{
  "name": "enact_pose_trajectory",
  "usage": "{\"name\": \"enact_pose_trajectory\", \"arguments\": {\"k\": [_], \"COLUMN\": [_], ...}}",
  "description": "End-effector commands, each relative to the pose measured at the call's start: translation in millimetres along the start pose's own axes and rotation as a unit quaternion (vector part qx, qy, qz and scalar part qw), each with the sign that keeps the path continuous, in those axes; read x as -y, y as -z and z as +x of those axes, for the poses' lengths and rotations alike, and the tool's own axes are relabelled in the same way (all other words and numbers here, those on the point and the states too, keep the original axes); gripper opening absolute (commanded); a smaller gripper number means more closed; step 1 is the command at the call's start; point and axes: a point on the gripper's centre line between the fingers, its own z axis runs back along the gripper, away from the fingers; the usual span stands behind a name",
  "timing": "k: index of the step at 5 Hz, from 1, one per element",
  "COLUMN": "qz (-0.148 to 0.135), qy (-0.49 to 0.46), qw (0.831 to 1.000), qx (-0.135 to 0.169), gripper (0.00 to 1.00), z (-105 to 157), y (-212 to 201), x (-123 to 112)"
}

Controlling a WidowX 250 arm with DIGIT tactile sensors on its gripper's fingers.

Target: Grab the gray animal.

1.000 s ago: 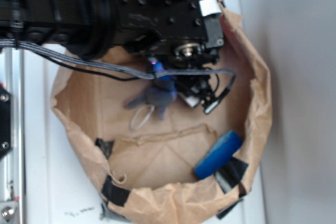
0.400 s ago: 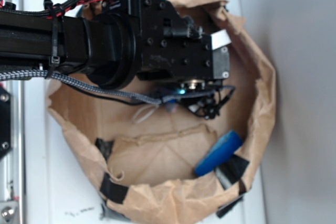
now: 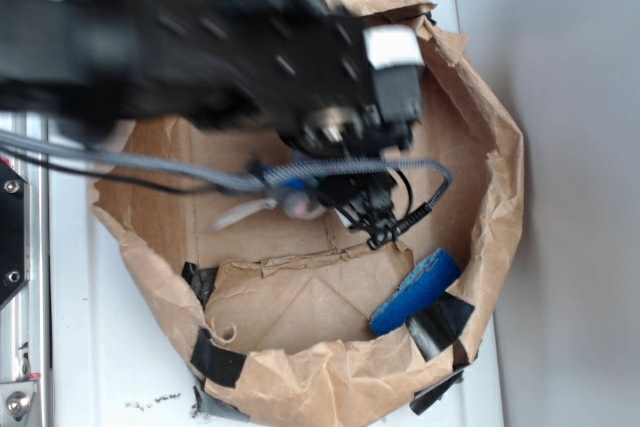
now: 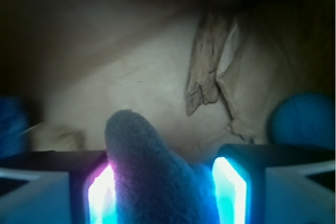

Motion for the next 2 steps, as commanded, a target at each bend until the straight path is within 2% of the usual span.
{"name": "enact_pose_trajectory", "arguments": {"k": [1,2], "qz": [-0.066,-0.064], "qy": [0.056,0.048], "qw": [0.996,0.997], "qx": [-0.022,-0.01], "gripper": [0.0,0.0], "z": [-6.3,-14.4], "y": [-85.6,-94.7], "x": [-29.1,-30.0]}}
